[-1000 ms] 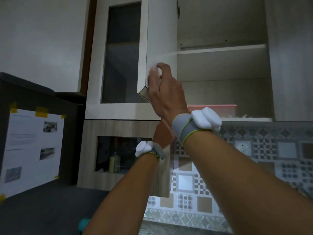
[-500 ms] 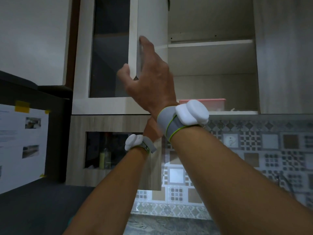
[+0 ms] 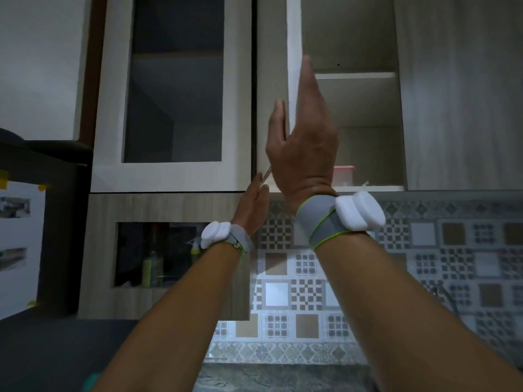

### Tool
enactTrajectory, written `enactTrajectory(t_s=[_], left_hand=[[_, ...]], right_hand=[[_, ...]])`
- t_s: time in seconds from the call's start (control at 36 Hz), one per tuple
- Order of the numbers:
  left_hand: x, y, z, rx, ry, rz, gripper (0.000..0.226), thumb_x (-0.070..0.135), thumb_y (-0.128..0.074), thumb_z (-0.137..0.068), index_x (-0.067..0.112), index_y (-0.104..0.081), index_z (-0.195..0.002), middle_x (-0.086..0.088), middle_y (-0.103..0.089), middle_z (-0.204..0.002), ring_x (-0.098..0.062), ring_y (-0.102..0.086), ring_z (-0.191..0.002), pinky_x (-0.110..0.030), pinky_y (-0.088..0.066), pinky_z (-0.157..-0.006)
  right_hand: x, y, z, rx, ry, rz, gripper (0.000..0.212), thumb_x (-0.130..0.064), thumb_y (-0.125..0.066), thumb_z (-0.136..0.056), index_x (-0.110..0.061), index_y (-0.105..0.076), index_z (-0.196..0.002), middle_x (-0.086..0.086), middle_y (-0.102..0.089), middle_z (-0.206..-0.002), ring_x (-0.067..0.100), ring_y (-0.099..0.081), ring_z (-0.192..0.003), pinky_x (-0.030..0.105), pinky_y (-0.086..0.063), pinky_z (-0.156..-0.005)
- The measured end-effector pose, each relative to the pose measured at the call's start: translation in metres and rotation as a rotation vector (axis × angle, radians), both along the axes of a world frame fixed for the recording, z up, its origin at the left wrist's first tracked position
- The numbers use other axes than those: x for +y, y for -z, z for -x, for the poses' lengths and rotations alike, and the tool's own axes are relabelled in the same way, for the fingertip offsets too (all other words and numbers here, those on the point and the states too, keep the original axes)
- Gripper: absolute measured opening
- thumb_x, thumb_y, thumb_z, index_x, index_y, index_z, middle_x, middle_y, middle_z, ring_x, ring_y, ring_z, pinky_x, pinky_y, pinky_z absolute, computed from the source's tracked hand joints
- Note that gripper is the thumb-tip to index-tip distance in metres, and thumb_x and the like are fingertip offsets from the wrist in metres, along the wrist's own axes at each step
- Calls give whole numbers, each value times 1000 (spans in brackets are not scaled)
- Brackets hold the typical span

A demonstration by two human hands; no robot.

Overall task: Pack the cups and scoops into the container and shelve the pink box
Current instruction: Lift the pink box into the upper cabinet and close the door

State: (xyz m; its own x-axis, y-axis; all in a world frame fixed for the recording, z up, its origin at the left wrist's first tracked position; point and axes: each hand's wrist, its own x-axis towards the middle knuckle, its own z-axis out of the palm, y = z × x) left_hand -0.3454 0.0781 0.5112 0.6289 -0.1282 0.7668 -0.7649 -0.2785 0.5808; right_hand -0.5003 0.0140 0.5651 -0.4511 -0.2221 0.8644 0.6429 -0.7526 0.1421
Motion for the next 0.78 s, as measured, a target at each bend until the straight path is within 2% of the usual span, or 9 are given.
enactTrajectory(t_s=[0.06, 0.14, 0.28, 0.33, 0.39, 0.5, 0.64, 0.72, 0.78], left_hand=[[-12, -3, -1, -41, -10, 38, 50, 29, -33, -104, 14, -29, -152, -6, -32, -158, -22, -30, -145, -36, -24, -120], [-27, -6, -3, -54, 3, 57, 53, 33, -28, -105, 14, -22, -154, -1, -23, -161, -15, -20, -149, -28, -14, -121], [-58, -7, -14, -116, -37, 44, 52, 36, -25, -106, 11, -27, -152, -1, -27, -159, -14, -23, -147, -18, -14, -111], [-65, -7, -19, -119, -25, 26, 57, 38, -24, -105, 11, -18, -155, -1, -17, -163, -14, -14, -150, -25, -9, -120], [-74, -7, -27, -120, -17, 16, 60, 40, -25, -104, 12, -12, -156, 0, -10, -164, -13, -7, -151, -33, -6, -124], [-94, -8, -38, -146, -34, 9, 62, 42, -29, -104, 17, -9, -157, 1, -4, -165, -12, 0, -152, -29, -2, -122], [-112, -18, -50, -162, -35, -11, 64, 52, -27, -101, 26, -7, -156, 4, 3, -165, -10, 7, -151, -34, -1, -121], [-122, -27, -58, -184, -58, -12, 65, 55, -28, -99, 29, -10, -156, 4, 2, -165, -11, 6, -152, -41, -2, -124], [-129, -32, -65, -198, -70, -9, 65, 56, -30, -99, 30, -10, -155, 4, 1, -165, -13, 6, -152, -42, -3, -123]], right_hand=[[-16, 1, 1, -9, 23, -26, 50, -11, -56, -94, 10, -48, -139, 19, -58, -137, 27, -59, -123, 3, -24, -106], [-41, 4, 2, -35, 99, -101, 48, -10, -57, -93, 10, -50, -137, 19, -59, -135, 28, -60, -122, 7, -28, -106], [-84, 4, -5, -9, 225, -225, 47, -13, -57, -94, 6, -53, -136, 18, -62, -132, 30, -62, -118, 11, -34, -104], [-98, 5, -7, -7, 350, -305, 48, -18, -58, -92, 1, -55, -137, 14, -65, -127, 35, -63, -109, 33, -45, -95], [-113, 6, -8, 51, 500, -406, 53, -28, -58, -89, -9, -55, -139, 6, -65, -129, 34, -60, -110, 42, -43, -89], [-147, 7, -17, 219, 668, -510, 62, -40, -55, -88, -17, -46, -145, 0, -53, -142, 29, -49, -123, 44, -27, -100], [-174, 10, -37, 404, 805, -469, 74, -40, -65, -86, -21, -33, -150, 8, -32, -156, 35, -38, -132, 52, -24, -107], [-185, 18, -57, 519, 810, -455, 81, -42, -69, -84, -24, -28, -152, 15, -15, -163, 41, -25, -143, 56, -19, -112], [-196, 20, -71, 547, 812, -448, 83, -43, -69, -84, -25, -27, -153, 15, -13, -163, 44, -19, -145, 58, -18, -113]])
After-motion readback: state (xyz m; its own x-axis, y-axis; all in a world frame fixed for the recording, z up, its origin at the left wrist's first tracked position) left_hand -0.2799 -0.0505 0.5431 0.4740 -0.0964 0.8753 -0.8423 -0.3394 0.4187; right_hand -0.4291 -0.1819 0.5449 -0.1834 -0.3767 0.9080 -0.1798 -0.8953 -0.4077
